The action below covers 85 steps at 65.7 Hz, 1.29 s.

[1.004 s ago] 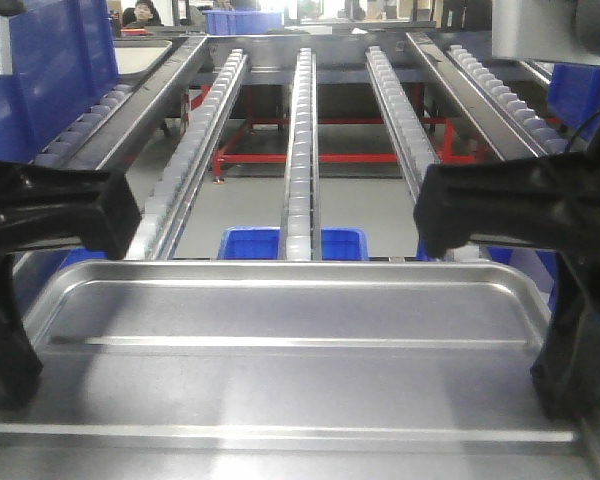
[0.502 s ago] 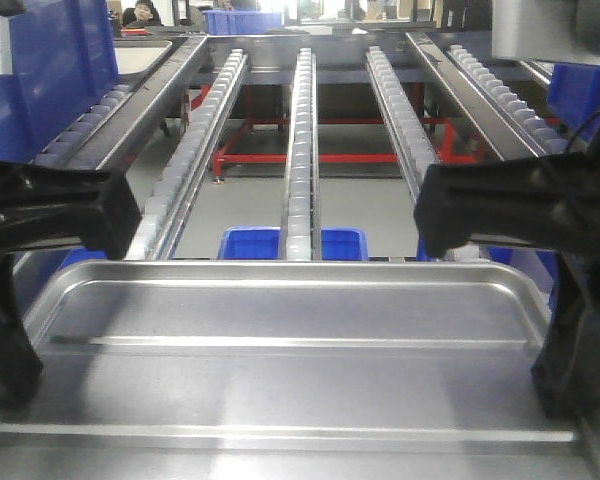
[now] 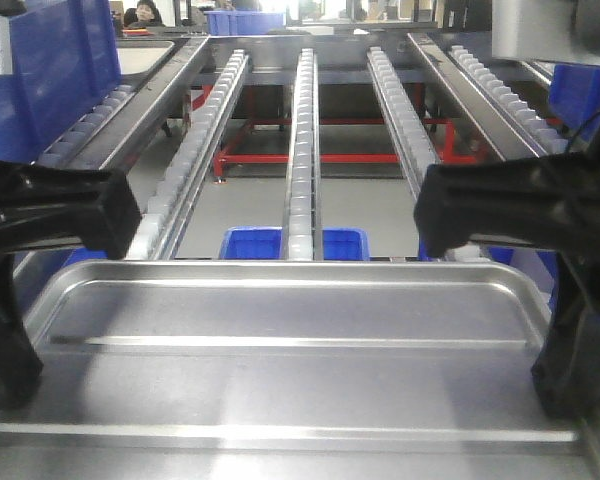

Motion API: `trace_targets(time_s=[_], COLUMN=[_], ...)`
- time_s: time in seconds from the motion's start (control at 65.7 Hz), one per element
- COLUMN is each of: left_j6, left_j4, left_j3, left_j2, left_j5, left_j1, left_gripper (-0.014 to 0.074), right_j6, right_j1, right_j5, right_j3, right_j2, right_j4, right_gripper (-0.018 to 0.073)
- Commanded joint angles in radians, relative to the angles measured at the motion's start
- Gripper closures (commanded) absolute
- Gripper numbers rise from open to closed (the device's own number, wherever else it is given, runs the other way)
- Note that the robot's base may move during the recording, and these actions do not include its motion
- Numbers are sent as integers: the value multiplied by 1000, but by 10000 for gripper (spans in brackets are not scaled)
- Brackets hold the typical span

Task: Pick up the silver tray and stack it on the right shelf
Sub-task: 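Hold the tray level in both grippers, then drive the base to the other rack while holding the tray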

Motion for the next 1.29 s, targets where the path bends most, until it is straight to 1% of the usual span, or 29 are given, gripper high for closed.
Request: trace_targets(time_s=[0.0, 0.624, 1.278], left_j6=[-2, -2, -2], left_j4=[19, 19, 16], left_j3=[-28, -28, -28], left_j2=[-27, -27, -27], left_j5=[-12, -12, -12], left_j1=[-11, -11, -11], left_gripper=[697, 697, 697], right_j6=[-7, -7, -7], right_j1=[3, 3, 3], right_j5=[-18, -17, 36], right_j3=[-27, -27, -27], right_j2=[-23, -23, -23], right_j4=[-32, -32, -32], right_gripper=[482, 482, 482])
